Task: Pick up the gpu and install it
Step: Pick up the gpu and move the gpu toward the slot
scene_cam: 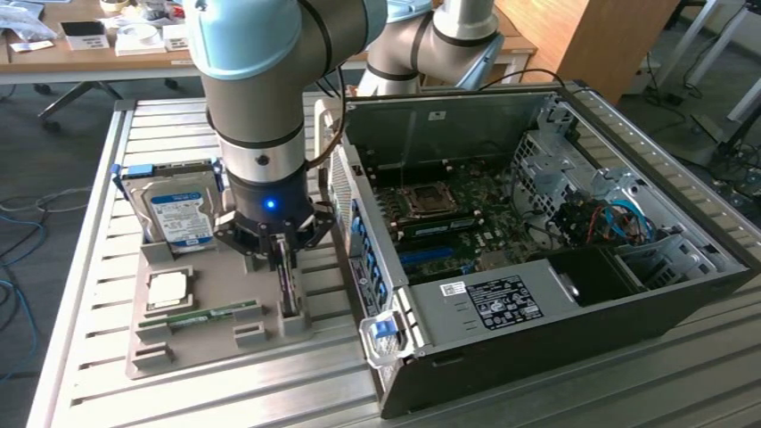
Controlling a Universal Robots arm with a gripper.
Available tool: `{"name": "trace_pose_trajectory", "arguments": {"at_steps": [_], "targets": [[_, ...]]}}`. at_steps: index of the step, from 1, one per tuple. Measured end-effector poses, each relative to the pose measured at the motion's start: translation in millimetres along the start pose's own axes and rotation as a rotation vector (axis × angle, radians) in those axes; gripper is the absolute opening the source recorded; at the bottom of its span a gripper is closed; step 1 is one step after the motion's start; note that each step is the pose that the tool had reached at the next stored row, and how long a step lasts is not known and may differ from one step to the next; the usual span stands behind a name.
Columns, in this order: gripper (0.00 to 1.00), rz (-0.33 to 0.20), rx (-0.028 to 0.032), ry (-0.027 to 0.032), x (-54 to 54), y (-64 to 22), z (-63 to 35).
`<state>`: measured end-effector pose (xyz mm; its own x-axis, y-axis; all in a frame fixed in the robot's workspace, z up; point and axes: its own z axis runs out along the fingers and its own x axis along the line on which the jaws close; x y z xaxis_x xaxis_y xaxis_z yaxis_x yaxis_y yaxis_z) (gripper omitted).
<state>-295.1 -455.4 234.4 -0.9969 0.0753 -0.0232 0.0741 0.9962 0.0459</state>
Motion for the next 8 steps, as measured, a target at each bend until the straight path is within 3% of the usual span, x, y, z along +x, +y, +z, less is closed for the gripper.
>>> {"name": "trace_pose_trajectory", "arguments": {"at_steps": [4,6,8], "targets": [[0.33,0.000,0.0000,0.0000,0.0,0.0,0.0],[0.27,0.000,0.0001,0.0001,0.0,0.0,0.0],[0.27,0.000,0.0001,0.0000,0.0,0.0,0.0]]}}
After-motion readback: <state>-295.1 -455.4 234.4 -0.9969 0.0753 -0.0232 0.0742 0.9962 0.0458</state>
